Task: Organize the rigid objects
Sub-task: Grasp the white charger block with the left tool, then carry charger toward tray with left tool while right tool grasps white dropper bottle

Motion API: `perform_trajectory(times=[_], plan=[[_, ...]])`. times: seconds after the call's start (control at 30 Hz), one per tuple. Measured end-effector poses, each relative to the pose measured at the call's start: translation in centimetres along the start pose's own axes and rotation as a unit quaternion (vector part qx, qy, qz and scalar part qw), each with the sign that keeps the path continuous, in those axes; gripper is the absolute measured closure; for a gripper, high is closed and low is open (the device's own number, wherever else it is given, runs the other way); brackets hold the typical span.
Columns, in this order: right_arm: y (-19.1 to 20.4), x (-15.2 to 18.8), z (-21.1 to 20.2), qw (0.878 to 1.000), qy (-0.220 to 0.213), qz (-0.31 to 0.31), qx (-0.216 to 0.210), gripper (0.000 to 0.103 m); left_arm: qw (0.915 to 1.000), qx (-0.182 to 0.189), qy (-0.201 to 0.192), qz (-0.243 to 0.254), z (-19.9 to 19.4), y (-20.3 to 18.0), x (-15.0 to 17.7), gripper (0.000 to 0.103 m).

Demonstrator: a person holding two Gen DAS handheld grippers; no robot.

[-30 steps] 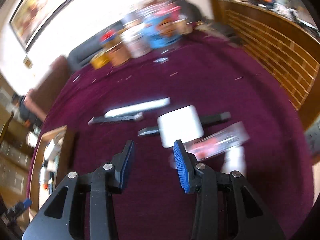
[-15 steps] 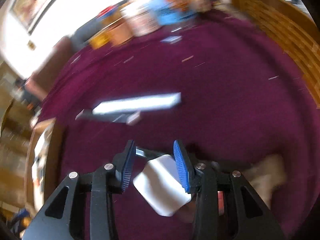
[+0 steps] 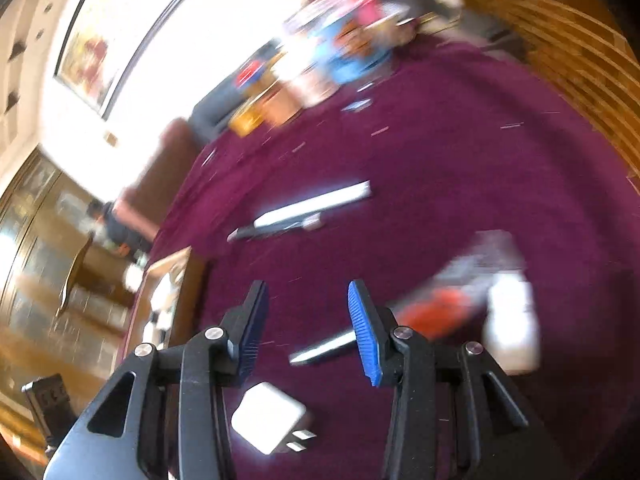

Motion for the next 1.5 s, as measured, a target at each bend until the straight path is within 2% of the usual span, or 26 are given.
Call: perform_trajectory(times=[0.13,0.3,0.4,0.53,0.7,0.77,0.83,0.9,0.93,0.97,1.03,1.17,1.3,1.33,1.43,1.5], plan=[[-4.2,1.9,-2.6,0.998,-0.034,0.036,0.038,0.06,0.9995,0.005,0.021,0.021,2.0,-1.8,0.8,0.038],[-7.1,3.4,-3.0,0.994,-0.055,0.074,0.05,0.06,0.9966,0.003,0.057,0.059,5.1,-4.9,2.5,0.038],[-8.5,3.3,-3.5,0.992,-0.067,0.107,0.029,0.06,0.9942,-0.009,0.071,0.08,6.9,-6.4,3.2,0.038],[-9.0,3.4,-3.6,0.99,-0.075,0.122,0.008,0.058,0.9927,-0.009,0.089,0.081,9.1,-8.1,3.8,0.038],[-9.2,3.7,-3.5,0.988,-0.074,0.132,-0.01,0.058,0.9908,-0.031,0.06,0.117,11.8,-11.3,4.0,0.035],[-9.1,3.8,-3.4,0.989,-0.071,0.129,-0.01,0.058,0.9858,-0.06,0.04,0.151,13.2,-12.1,4.0,0.034],[-8.9,3.8,-3.3,0.99,-0.069,0.122,-0.01,0.058,0.9796,-0.085,0.039,0.178,14.3,-12.5,4.3,0.034],[-8.7,3.9,-3.2,0.991,-0.066,0.117,-0.009,0.058,0.9744,-0.092,0.033,0.202,14.3,-12.5,4.5,0.035],[-8.6,3.9,-3.1,0.991,-0.064,0.115,-0.009,0.058,0.9742,-0.089,0.034,0.205,14.2,-12.3,4.5,0.041],[-8.6,3.9,-3.0,0.991,-0.061,0.115,-0.01,0.056,0.9743,-0.085,0.035,0.206,13.9,-12.0,4.3,0.043],[-8.8,4.1,-2.9,0.991,-0.058,0.119,-0.007,0.052,0.9757,-0.085,0.039,0.198,13.2,-11.0,3.7,0.043],[-8.9,4.1,-2.9,0.99,-0.062,0.123,-0.014,0.051,0.9821,-0.101,0.031,0.156,12.1,-8.0,1.8,0.043],[-8.7,4.1,-2.9,0.991,-0.061,0.118,-0.012,0.051,0.9846,-0.103,0.03,0.138,12.1,-7.2,0.9,0.042],[-8.7,4.1,-2.9,0.991,-0.059,0.117,-0.008,0.051,0.9846,-0.103,0.031,0.137,12.4,-7.3,0.9,0.038],[-8.6,4.2,-2.8,0.992,-0.056,0.114,0.007,0.051,0.9793,-0.111,0.015,0.168,13.4,-8.2,1.1,0.027],[-8.6,4.2,-2.7,0.992,-0.051,0.112,0.014,0.051,0.9728,-0.128,-0.001,0.193,14.0,-8.7,1.5,0.027]])
Point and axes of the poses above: each gripper's, at about its wrist camera, not at the fingertips, and z roughly the way its jaws point, y to its left, x to its underside, the point moved 6 cm from there along z, roughly the way its jaws point, and after that the axes turned 15 degrees about -z, right-handed, at the moved point
